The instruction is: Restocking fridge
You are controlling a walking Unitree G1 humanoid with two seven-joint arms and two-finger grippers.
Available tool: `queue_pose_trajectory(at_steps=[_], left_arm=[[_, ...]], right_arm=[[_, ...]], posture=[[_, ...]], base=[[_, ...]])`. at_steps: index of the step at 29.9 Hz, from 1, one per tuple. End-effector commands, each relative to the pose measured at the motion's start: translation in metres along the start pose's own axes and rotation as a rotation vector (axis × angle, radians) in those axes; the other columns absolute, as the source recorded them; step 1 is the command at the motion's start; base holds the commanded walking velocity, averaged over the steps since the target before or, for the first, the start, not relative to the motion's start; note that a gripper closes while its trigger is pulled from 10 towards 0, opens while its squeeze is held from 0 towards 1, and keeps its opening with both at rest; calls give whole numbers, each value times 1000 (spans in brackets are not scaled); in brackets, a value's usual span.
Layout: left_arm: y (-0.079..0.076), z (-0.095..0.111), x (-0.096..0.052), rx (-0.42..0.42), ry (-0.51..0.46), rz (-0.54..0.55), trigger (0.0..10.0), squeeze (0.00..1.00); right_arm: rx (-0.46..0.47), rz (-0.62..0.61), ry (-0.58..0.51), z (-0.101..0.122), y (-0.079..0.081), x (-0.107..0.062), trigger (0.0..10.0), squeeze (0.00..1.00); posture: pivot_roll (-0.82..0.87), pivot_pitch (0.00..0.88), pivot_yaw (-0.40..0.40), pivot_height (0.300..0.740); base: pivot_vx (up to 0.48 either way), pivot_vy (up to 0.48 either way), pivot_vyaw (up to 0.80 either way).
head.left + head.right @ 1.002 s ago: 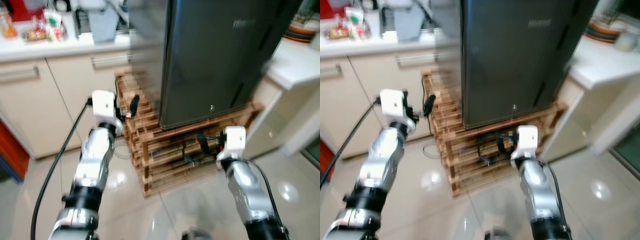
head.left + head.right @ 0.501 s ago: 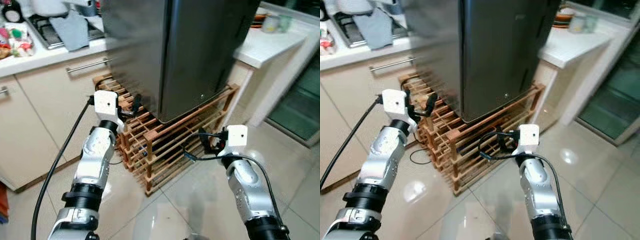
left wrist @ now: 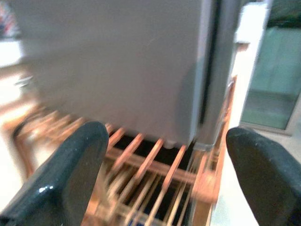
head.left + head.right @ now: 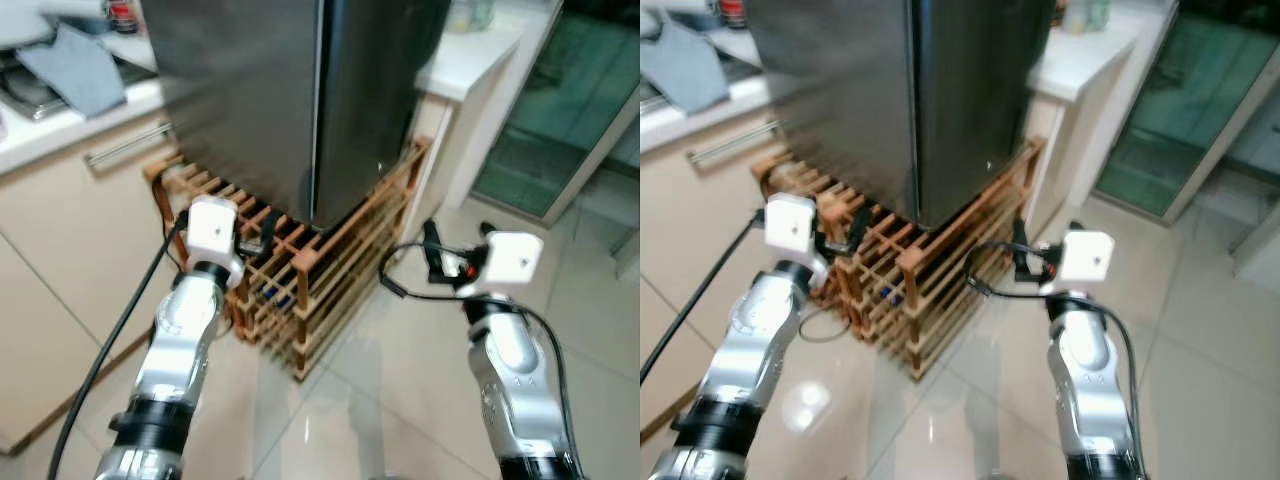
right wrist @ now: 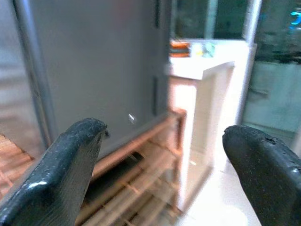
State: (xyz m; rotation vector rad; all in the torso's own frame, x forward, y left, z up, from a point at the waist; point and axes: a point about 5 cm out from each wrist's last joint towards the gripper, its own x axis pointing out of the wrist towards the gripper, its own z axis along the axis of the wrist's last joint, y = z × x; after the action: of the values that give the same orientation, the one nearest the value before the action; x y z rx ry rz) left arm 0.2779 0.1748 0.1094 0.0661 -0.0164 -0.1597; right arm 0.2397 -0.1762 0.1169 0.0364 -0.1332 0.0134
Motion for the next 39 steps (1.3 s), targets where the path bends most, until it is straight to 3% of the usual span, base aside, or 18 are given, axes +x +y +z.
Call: queue_pose_trajectory(at_steps=[1, 4, 6, 7, 10, 18, 20, 24, 28, 34, 39], left_arm=[[7, 28, -4, -31, -95, 39, 10000, 0], [-6, 46, -7, -46, -138, 33, 10000, 0], [-11, 52, -3, -67, -166, 12, 10000, 0], [-24, 58, 12, -104, -192, -28, 10000, 0], [-33, 68, 26, -132, -228, -49, 10000, 0], [-27, 75, 31, -157, -213, -19, 10000, 0], [-21, 77, 34, -196, -216, 27, 10000, 0], [-16, 78, 34, -196, -226, 63, 10000, 0], [-2, 88, 31, -180, -290, 194, 10000, 0], [-1, 96, 36, -164, -310, 174, 10000, 0], [-13, 92, 53, -67, -242, 84, 10000, 0]], right_arm=[[-39, 25, -17, 6, -4, -5, 10000, 0], [-41, -45, 65, -9, -24, -15, 10000, 0], [-36, -57, 73, -10, -25, -14, 10000, 0], [-36, -18, 53, -7, -14, -4, 10000, 0], [-36, 39, 27, 0, 2, 10, 10000, 0], [-29, 39, 30, -1, 1, 23, 10000, 0], [-37, 46, 41, -3, -1, 26, 10000, 0], [-40, 51, 51, -5, -1, 28, 10000, 0], [-31, 63, 52, -8, 4, 34, 10000, 0], [-26, 90, 55, -10, 9, 38, 10000, 0], [-21, 91, 63, -11, 9, 39, 10000, 0]], posture=[[-93, 0, 16, 736], [-87, 0, 6, 736], [-90, 0, -2, 736], [-95, 0, 0, 736], [-107, 0, 5, 736], [-115, 0, 12, 736], [-109, 0, 9, 736], [-102, 0, 7, 736], [-95, 0, 8, 736], [-89, 0, 7, 736], [-89, 0, 3, 736]], base=[[0, 0, 0], [0, 0, 0], [0, 0, 0], [446, 0, 0], [446, 0, 0], [461, 0, 0], [480, 0, 0], [474, 0, 0], [214, 107, 0], [0, 0, 0], [0, 0, 0]])
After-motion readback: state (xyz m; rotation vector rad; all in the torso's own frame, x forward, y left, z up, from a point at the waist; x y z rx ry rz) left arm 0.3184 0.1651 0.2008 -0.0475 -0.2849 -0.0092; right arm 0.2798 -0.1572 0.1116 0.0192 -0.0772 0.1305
